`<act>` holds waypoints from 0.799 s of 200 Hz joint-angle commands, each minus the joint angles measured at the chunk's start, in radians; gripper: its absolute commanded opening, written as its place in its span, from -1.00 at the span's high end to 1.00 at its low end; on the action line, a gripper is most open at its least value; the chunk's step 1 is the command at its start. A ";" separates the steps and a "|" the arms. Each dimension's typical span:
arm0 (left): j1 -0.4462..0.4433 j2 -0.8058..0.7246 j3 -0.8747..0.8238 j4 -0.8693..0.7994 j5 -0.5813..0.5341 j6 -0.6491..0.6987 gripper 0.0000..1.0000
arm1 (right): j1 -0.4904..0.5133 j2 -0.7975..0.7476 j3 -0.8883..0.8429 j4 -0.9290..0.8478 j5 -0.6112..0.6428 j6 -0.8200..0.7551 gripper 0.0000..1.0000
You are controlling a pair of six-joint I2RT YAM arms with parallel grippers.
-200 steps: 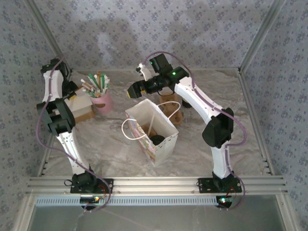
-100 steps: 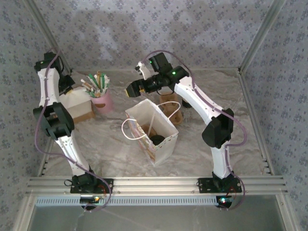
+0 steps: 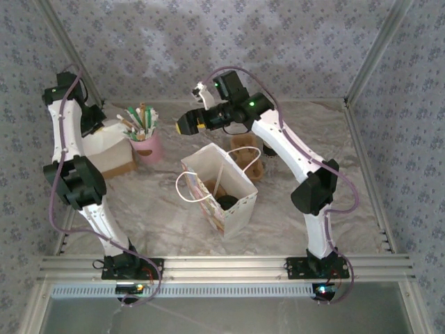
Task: Pack the takeout coffee
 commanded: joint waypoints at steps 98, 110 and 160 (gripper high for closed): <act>-0.011 -0.063 -0.355 0.100 -0.050 0.003 0.33 | 0.031 0.016 0.046 -0.034 -0.049 -0.003 -0.99; -0.010 -0.046 -0.339 0.099 -0.058 0.004 0.16 | 0.030 0.015 0.042 -0.036 -0.049 -0.007 -0.99; -0.002 0.044 -0.265 0.086 -0.084 0.024 -0.31 | 0.023 0.004 0.007 -0.024 -0.052 -0.009 -0.99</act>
